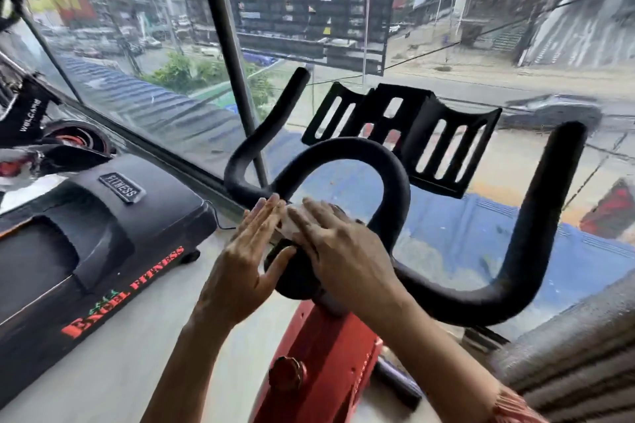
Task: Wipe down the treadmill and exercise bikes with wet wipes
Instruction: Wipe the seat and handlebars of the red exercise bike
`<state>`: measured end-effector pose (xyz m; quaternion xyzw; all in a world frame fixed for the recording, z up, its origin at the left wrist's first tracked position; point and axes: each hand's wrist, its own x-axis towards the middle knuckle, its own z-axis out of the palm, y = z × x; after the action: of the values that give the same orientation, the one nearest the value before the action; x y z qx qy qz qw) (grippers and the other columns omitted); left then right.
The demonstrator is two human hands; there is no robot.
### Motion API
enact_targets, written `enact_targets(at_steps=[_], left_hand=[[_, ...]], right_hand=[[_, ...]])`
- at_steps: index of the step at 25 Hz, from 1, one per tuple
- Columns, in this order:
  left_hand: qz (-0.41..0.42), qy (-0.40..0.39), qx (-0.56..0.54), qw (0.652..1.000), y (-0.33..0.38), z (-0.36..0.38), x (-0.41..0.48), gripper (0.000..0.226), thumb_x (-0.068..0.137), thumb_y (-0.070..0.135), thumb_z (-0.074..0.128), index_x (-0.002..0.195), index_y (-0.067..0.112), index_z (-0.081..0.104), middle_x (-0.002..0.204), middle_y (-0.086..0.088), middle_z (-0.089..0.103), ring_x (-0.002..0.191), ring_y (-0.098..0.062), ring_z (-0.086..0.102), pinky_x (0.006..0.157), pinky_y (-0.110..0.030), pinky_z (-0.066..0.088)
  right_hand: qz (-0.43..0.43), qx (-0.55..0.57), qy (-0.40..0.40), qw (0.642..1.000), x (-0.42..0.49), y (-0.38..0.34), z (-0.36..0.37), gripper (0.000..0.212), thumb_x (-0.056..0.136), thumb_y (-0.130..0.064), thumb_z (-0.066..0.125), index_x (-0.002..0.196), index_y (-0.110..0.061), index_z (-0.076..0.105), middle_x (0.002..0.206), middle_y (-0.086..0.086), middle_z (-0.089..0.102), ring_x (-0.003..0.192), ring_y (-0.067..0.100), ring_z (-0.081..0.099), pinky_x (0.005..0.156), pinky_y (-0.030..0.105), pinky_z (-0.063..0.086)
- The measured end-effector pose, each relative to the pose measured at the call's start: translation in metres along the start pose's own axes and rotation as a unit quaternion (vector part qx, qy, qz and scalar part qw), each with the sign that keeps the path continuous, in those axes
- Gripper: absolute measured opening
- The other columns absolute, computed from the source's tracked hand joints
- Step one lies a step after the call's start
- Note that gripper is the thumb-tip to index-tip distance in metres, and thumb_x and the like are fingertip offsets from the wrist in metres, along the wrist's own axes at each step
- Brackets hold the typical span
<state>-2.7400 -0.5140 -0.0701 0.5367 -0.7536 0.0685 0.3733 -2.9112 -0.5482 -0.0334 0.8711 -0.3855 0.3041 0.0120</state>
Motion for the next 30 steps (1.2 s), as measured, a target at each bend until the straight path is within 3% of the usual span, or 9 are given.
enact_targets(at_steps=[4, 6, 9, 13, 19, 24, 26, 28, 30], left_hand=[[0.045, -0.034, -0.057, 0.997, -0.014, 0.01, 0.001, 0.059, 0.094, 0.036, 0.051, 0.143, 0.006, 0.039, 0.152, -0.011, 0.034, 0.143, -0.025, 0.028, 0.114, -0.044, 0.029], [0.058, -0.026, -0.069, 0.996, -0.016, 0.012, 0.0, 0.059, 0.094, 0.036, 0.051, 0.144, 0.006, 0.037, 0.152, -0.011, 0.035, 0.143, -0.026, 0.03, 0.114, -0.044, 0.028], [0.082, -0.016, -0.086, 0.993, -0.018, 0.015, 0.003, 0.06, 0.093, 0.033, 0.054, 0.142, 0.002, 0.039, 0.151, -0.012, 0.037, 0.143, -0.026, 0.03, 0.116, -0.042, 0.026], [0.103, -0.012, -0.1, 0.99, -0.019, 0.019, 0.007, 0.059, 0.092, 0.031, 0.055, 0.139, -0.001, 0.041, 0.149, -0.015, 0.038, 0.142, -0.025, 0.03, 0.117, -0.039, 0.024], [0.155, 0.003, -0.093, 0.984, -0.011, 0.024, 0.017, 0.059, 0.092, 0.035, 0.058, 0.137, 0.001, 0.045, 0.145, -0.015, 0.044, 0.138, -0.027, 0.038, 0.112, -0.044, 0.033], [0.171, 0.016, -0.103, 0.98, -0.01, 0.028, 0.021, 0.057, 0.092, 0.039, 0.058, 0.136, 0.006, 0.045, 0.142, -0.013, 0.047, 0.136, -0.026, 0.042, 0.112, -0.044, 0.034], [0.173, 0.017, -0.11, 0.979, -0.009, 0.028, 0.024, 0.054, 0.093, 0.04, 0.056, 0.134, 0.006, 0.049, 0.141, -0.012, 0.049, 0.134, -0.026, 0.044, 0.11, -0.045, 0.035], [0.169, 0.019, -0.122, 0.978, -0.006, 0.028, 0.028, 0.052, 0.095, 0.041, 0.052, 0.13, 0.004, 0.054, 0.138, -0.011, 0.052, 0.131, -0.025, 0.047, 0.109, -0.046, 0.036], [0.168, 0.023, -0.135, 0.976, -0.004, 0.028, 0.033, 0.05, 0.096, 0.042, 0.05, 0.127, 0.004, 0.056, 0.134, -0.01, 0.054, 0.128, -0.023, 0.049, 0.109, -0.045, 0.036]], right_hand=[[0.008, 0.051, 0.015, 0.999, -0.027, 0.0, -0.014, 0.041, 0.084, -0.013, 0.042, 0.116, 0.0, 0.065, 0.124, 0.014, 0.063, 0.121, 0.015, 0.052, 0.101, 0.011, 0.033], [0.011, -0.057, 0.028, 0.998, -0.057, 0.003, -0.03, 0.041, 0.084, -0.011, 0.043, 0.117, -0.007, 0.067, 0.129, 0.006, 0.061, 0.128, 0.015, 0.048, 0.104, 0.02, 0.036], [0.011, -0.158, 0.034, 0.987, -0.074, 0.005, -0.036, 0.036, 0.094, -0.024, 0.044, 0.123, -0.012, 0.063, 0.134, 0.003, 0.057, 0.135, 0.027, 0.04, 0.109, 0.049, 0.03], [0.024, -0.091, 0.007, 0.996, -0.046, 0.004, -0.011, 0.048, 0.091, -0.009, 0.054, 0.139, -0.011, 0.048, 0.147, 0.009, 0.04, 0.143, 0.023, 0.026, 0.116, 0.038, 0.021], [0.004, -0.12, 0.015, 0.993, -0.103, 0.011, -0.043, 0.04, 0.091, -0.001, 0.039, 0.126, -0.002, 0.059, 0.14, 0.01, 0.049, 0.135, 0.024, 0.041, 0.109, 0.034, 0.036], [0.116, -0.049, 0.131, 0.983, -0.092, 0.01, -0.056, 0.034, 0.089, -0.008, 0.053, 0.122, 0.001, 0.061, 0.134, 0.012, 0.055, 0.128, 0.021, 0.051, 0.108, 0.031, 0.039], [0.181, 0.002, 0.16, 0.97, -0.054, 0.016, -0.045, 0.035, 0.091, -0.008, 0.057, 0.124, 0.002, 0.06, 0.139, 0.014, 0.049, 0.132, 0.018, 0.044, 0.109, 0.023, 0.036], [0.244, 0.063, 0.13, 0.959, -0.02, 0.021, -0.035, 0.031, 0.094, -0.006, 0.054, 0.123, 0.004, 0.059, 0.145, 0.015, 0.043, 0.134, 0.008, 0.033, 0.104, 0.002, 0.024], [0.256, 0.064, 0.123, 0.957, -0.011, 0.025, -0.028, 0.026, 0.094, -0.001, 0.051, 0.118, 0.006, 0.061, 0.141, 0.017, 0.048, 0.136, 0.005, 0.03, 0.097, -0.007, 0.014]])
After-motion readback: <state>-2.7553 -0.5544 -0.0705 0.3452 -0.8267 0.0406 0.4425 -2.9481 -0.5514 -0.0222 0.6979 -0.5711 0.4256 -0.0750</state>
